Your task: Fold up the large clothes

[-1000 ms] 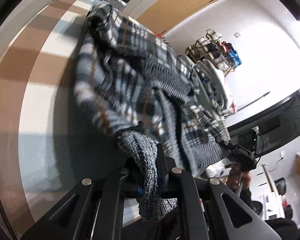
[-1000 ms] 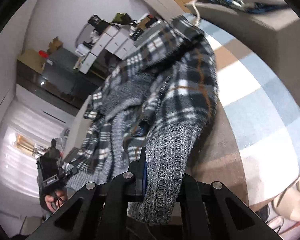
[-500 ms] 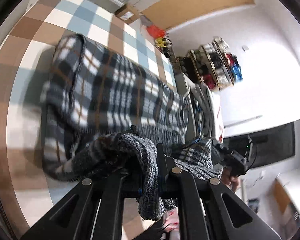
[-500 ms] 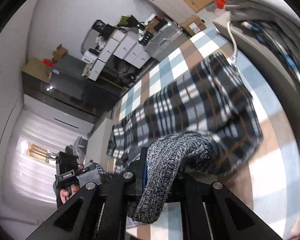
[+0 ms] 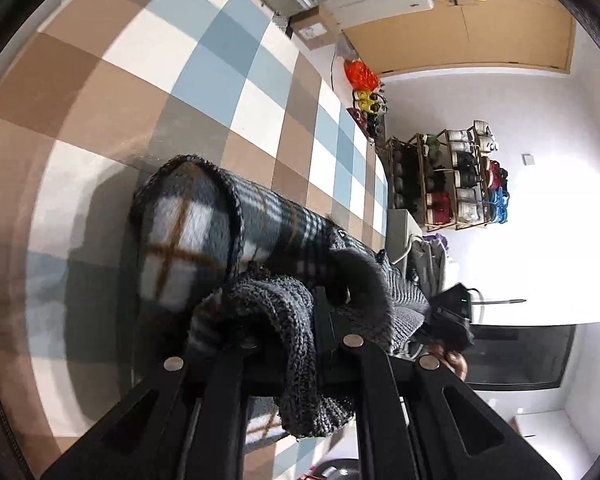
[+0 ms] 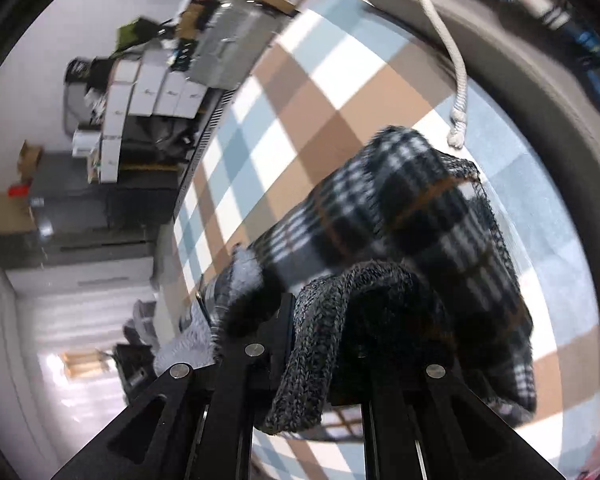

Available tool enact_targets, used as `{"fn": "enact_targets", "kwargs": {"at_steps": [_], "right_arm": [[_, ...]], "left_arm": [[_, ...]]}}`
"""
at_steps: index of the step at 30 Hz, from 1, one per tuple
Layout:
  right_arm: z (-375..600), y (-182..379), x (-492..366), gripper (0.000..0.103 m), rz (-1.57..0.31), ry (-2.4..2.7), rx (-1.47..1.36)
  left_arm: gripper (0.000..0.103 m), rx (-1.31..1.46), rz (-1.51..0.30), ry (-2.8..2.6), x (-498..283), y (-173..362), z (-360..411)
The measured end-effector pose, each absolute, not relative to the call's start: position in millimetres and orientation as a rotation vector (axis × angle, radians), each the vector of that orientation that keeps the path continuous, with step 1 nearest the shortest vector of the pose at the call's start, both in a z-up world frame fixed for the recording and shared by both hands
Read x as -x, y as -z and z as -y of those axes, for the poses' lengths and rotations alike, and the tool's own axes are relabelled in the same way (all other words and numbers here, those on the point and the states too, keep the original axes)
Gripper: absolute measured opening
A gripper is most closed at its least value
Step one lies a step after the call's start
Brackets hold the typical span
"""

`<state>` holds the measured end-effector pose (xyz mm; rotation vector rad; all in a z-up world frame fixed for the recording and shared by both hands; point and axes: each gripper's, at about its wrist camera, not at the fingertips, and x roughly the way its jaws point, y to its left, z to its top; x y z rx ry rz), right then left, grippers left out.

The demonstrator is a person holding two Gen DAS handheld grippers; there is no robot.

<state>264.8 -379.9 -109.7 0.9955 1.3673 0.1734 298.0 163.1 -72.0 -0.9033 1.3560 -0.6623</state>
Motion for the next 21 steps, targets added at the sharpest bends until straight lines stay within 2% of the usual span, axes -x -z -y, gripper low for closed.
{"fn": "enact_targets", "kwargs": {"at_steps": [4,8,9,10,11,13,15,17,19,21], "right_arm": [[393.2,130.4,-272.3,0.011,-1.398,-0.176,-1.114],[400.9,118.3,-271.1,0.016,-1.364,-0.208,-1.115],[405.4,111.3,-268.6,0.019,-1.337,-0.202,-1.114],[410.8,105.1,-266.0,0.032,-1.303,-0.184,-1.107],[420.3,93.9,-262.2,0.049,-1.232,-0.146,-1.09],[435.7,72.9,-255.0,0.069,-1.113,-0.1,-1.046],[440.5,57.1,-244.5,0.07,-1.036,-0.103,-1.016],[431.2,47.0,-234.7,0.071,-1.01,-0.123,-0.946],[408.4,38.6,-227.3,0.077,-1.019,-0.132,-0.798],[369.2,34.9,-226.3,0.078,-1.036,-0.149,-0.573]], "left_arm": [[0.007,0.955,-1.405,0.659,-302.3,80.1,-167.4],[0.009,0.952,-1.417,0.658,-299.1,73.9,-172.0],[0.013,0.948,-1.42,0.653,-300.9,71.1,-169.2],[0.017,0.949,-1.422,0.648,-301.9,69.0,-168.4],[0.024,0.958,-1.417,0.643,-306.1,66.7,-166.3],[0.038,0.969,-1.376,0.631,-302.8,57.3,-173.4],[0.065,0.962,-1.283,0.579,-296.8,39.7,-188.4],[0.067,0.961,-1.222,0.539,-292.5,28.1,-198.9],[0.067,0.926,-1.195,0.53,-284.5,18.3,-202.2],[0.067,0.846,-1.19,0.542,-273.5,7.8,-193.1]]}}
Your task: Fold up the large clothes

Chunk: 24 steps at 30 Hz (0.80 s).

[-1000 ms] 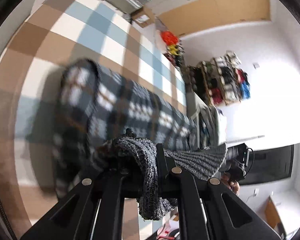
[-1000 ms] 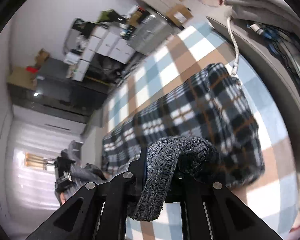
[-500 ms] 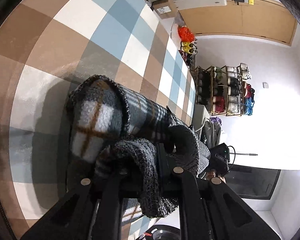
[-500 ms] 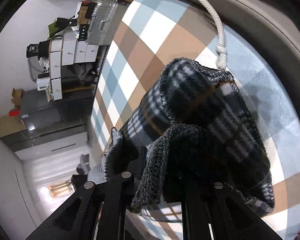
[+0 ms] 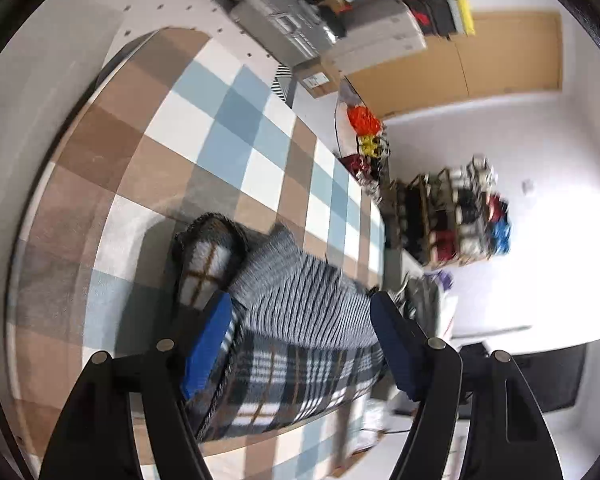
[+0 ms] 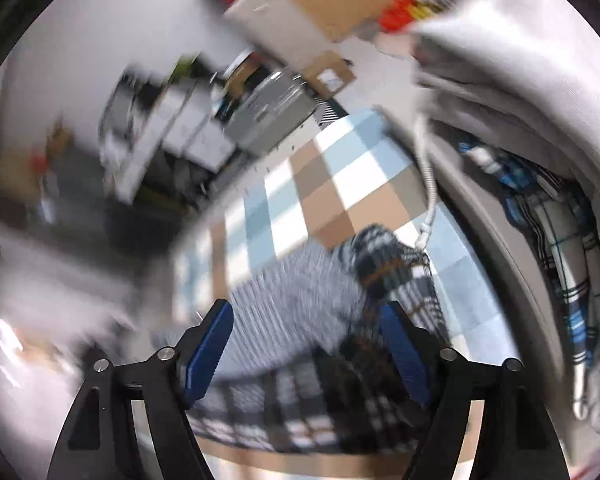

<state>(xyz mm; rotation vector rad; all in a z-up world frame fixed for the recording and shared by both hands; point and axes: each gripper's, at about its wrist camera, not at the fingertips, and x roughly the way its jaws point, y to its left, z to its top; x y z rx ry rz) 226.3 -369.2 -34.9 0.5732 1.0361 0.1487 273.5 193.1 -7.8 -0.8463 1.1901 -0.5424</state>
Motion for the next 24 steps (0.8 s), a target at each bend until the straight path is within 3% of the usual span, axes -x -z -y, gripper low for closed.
{"fn": "enact_targets", "kwargs": {"at_steps": [6,10,11,12,14,18,19,24], "right_arm": [[290.6,58.3,-230.9,0.078,-1.036,-0.13,0.091],[279.8,82.0,-246.7,0.075,-1.046,-0.155,0.235],[279.8,87.3,-251.7,0.066,-1.049,-0.152,0.25],[281.0,92.6,-257.1,0.041,-1.059,-0.148,0.253],[291.3,97.6,-267.1,0.016,-1.087,-0.154,0.189],[339.7,79.4,-270.6,0.011,-1.029,-0.161,-0.144],[349.6,74.3,-269.3,0.003,-1.003,-0.162,-0.203],[398.8,86.2,-276.8,0.004,-0.991,-0.05,-0.379]], "left_arm": [[0.067,0.637,-1.25,0.656,-260.1,4.9,-128.4],[0.067,0.521,-1.3,0.642,-272.5,24.2,-92.8],[0.067,0.5,-1.309,0.63,-275.5,28.4,-88.9],[0.067,0.479,-1.315,0.608,-280.5,35.2,-86.0],[0.067,0.467,-1.325,0.579,-286.8,44.1,-86.9],[0.067,0.577,-1.352,0.58,-298.7,60.6,-111.0],[0.067,0.593,-1.351,0.582,-296.2,60.5,-116.2],[0.067,0.573,-1.346,0.563,-292.0,52.7,-126.3]]}}
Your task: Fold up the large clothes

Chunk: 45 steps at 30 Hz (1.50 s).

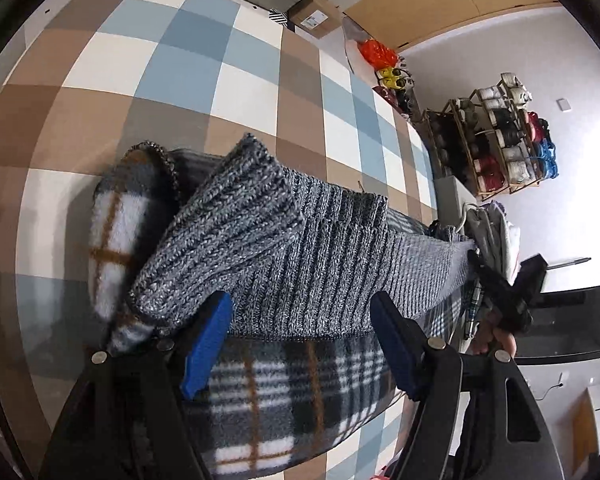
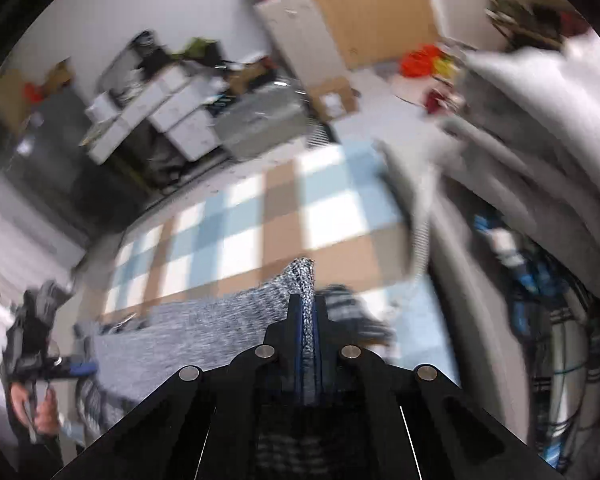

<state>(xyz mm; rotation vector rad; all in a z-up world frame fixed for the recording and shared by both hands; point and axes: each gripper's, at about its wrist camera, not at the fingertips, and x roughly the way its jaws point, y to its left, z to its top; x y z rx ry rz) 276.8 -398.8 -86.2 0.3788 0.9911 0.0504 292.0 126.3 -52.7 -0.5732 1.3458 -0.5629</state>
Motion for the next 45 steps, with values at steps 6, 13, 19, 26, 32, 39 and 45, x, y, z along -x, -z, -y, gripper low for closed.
{"fn": "enact_targets", "kwargs": {"at_steps": [6,13,19,26,32,39,45], "right_arm": [[381.0,91.4,-275.4,0.032,-0.985,0.067,-0.153],[381.2,36.6,-246.8,0.056,-0.85,0.1,-0.164],[278.9,29.4,-226.8,0.094,-0.876,-0.189,0.081],[212.0,129.9,-228.1,0.093,-1.067,-0.146,0.43],[237.7,143.5,-247.8,0.098,-1.162,-0.15,0.2],[213.4,92.7,-225.5,0.096,-1.1,-0.165,0.109],[133.4,83.1,-198.3,0.096,-1.044,-0.299,0.245]], "left_arm": [[0.067,0.493,-1.332,0.529,-285.1,46.6,-109.2],[0.067,0.477,-1.244,0.556,-271.8,17.8,-94.8],[0.067,0.32,-1.254,0.732,-253.9,12.7,-43.1],[0.067,0.429,-1.32,0.573,-260.7,79.5,-60.7],[0.067,0.333,-1.294,0.583,-254.0,79.4,-52.3],[0.067,0.234,-1.202,0.586,-212.3,39.8,-53.8],[0.067,0.135,-1.222,0.5,-201.1,75.4,-60.5]]}}
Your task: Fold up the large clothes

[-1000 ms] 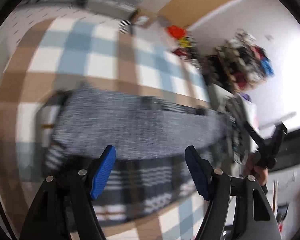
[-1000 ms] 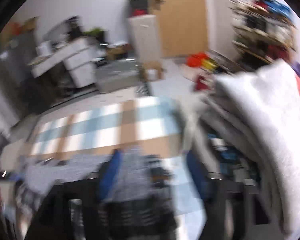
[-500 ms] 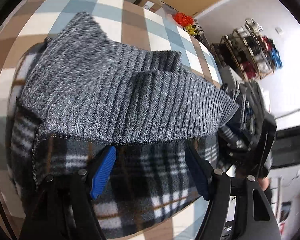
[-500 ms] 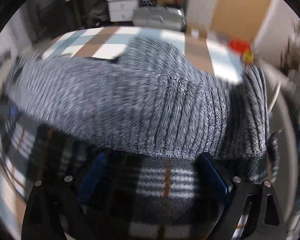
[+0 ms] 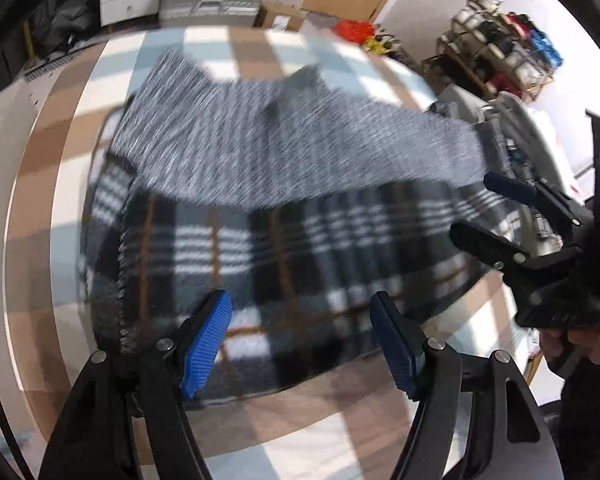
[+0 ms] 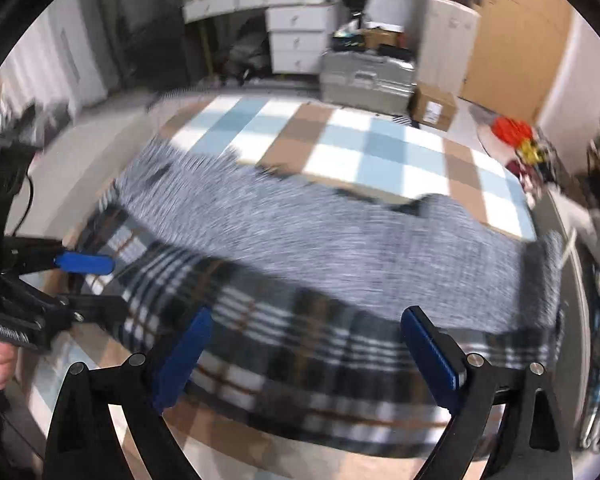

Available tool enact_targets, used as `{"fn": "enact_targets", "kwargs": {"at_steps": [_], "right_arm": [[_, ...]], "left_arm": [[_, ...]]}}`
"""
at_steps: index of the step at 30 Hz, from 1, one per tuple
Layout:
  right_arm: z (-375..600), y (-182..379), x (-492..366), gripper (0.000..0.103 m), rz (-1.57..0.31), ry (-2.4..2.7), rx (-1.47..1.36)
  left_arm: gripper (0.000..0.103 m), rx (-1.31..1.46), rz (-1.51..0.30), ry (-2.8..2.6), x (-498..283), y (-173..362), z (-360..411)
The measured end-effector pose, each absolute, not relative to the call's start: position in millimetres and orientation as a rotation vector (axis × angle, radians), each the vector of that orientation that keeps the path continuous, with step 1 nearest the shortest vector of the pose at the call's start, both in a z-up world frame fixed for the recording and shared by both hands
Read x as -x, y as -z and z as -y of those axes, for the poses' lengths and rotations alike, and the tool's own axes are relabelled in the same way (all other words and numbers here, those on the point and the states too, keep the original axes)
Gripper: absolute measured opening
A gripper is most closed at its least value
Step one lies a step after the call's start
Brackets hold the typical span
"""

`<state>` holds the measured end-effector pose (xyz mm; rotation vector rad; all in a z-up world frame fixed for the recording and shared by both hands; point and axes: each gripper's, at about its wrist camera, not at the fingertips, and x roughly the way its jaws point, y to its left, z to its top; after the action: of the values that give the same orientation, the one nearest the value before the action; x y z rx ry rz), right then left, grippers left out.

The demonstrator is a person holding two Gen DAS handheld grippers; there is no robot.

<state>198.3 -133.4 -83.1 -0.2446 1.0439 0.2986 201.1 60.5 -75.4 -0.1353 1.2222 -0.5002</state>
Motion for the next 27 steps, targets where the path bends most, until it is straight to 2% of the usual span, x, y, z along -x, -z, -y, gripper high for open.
{"fn": "enact_targets", "kwargs": {"at_steps": [4,6,11,17,22,27], "right_arm": [[107.7,131.1,-211.8,0.097,-1.133,-0.262,0.381],[107.8,146.4,-214.7,0.103,-1.128,-0.281,0.397],[129.4,131.9,-211.4,0.103,-1.176,-0.342,0.293],[232.7,92.3,-203.3,0.103,-1.067,-0.315,0.124],[314.0,102.2,-208.0,0.103,-1.141,-0.236,-0.114],[341.0,131.4,-197.4,0.103,-1.215,-0.185,-0.138]], "left_arm": [[0.067,0.171,-1.192,0.5,-199.9,82.3,-72.5],[0.067,0.22,-1.194,0.467,-202.2,85.5,-75.9],[0.067,0.184,-1.206,0.466,-196.8,62.8,-69.6],[0.067,0.141,-1.151,0.617,-199.5,27.0,-15.7],[0.067,0.109,-1.242,0.671,-221.5,41.8,22.6],[0.067,-0.026,-1.348,0.57,-247.6,70.6,57.8]]}}
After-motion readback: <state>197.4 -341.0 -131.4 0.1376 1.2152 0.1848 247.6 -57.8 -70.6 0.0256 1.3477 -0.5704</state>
